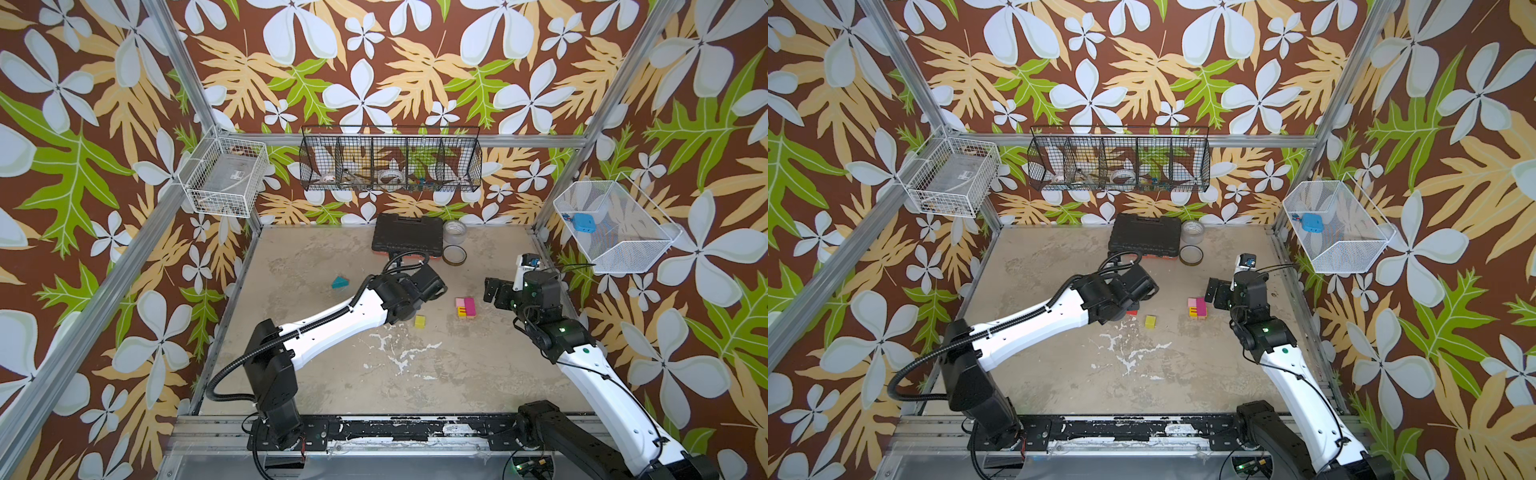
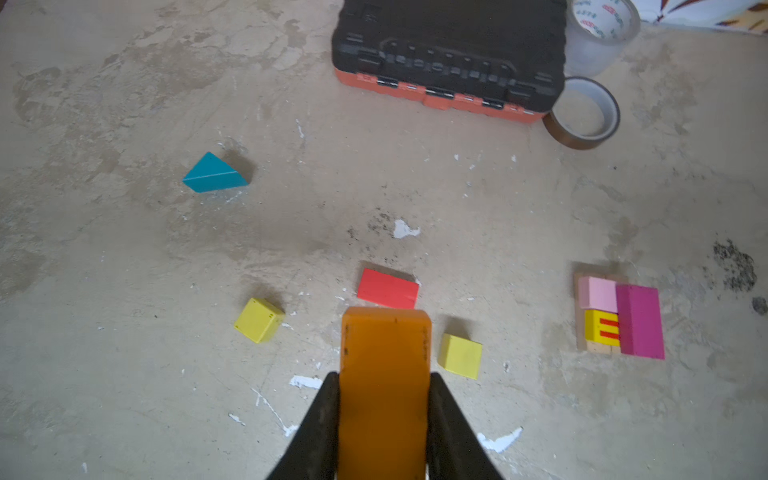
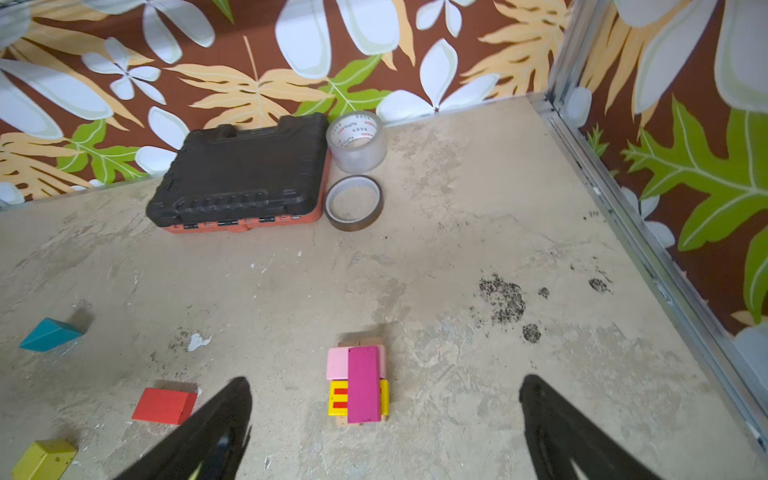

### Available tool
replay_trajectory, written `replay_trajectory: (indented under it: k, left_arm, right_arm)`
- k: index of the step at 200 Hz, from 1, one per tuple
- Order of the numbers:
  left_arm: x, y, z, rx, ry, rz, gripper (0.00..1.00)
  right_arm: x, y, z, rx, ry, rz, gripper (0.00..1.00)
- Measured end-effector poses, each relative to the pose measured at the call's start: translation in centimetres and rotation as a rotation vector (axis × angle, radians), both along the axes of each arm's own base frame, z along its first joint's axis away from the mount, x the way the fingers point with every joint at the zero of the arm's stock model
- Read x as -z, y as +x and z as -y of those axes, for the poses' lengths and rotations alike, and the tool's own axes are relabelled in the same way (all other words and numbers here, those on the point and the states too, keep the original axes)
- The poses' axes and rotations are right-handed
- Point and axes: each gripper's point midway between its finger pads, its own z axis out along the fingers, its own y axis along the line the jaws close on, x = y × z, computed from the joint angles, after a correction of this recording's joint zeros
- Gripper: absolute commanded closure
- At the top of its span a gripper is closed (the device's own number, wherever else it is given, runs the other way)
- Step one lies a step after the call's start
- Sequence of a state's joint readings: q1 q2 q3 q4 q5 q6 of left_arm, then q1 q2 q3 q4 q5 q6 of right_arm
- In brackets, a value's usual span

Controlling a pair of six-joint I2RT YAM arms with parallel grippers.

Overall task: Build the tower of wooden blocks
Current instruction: 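Carry the orange block with the left gripper toward the stack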

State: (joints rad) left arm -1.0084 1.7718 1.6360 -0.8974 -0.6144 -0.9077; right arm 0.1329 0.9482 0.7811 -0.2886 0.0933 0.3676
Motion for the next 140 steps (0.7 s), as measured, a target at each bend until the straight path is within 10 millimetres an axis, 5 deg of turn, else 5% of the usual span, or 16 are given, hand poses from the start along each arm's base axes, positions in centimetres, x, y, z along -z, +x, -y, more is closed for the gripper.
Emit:
replay_trajectory:
  k: [28, 63, 140]
  left_arm:
    - [0.8, -0.8, 5.2, 0.07, 0.025, -0.006, 1.0]
    - [2.7, -1.7, 10.6, 0.138, 0.039, -0.024, 1.0]
    - [6.5, -1.3, 15.4, 0.213, -0.021, -0.092, 1.0]
  right_arm:
    - [2.0, -0.1, 2.5, 0.057, 0.064, -0.048, 0.0]
    - [2.8, 0.2, 2.3, 0.033, 0.113, -0.061, 0.0]
    - [4.4, 0.7, 2.3, 0.042, 0.129, -0.108, 0.0]
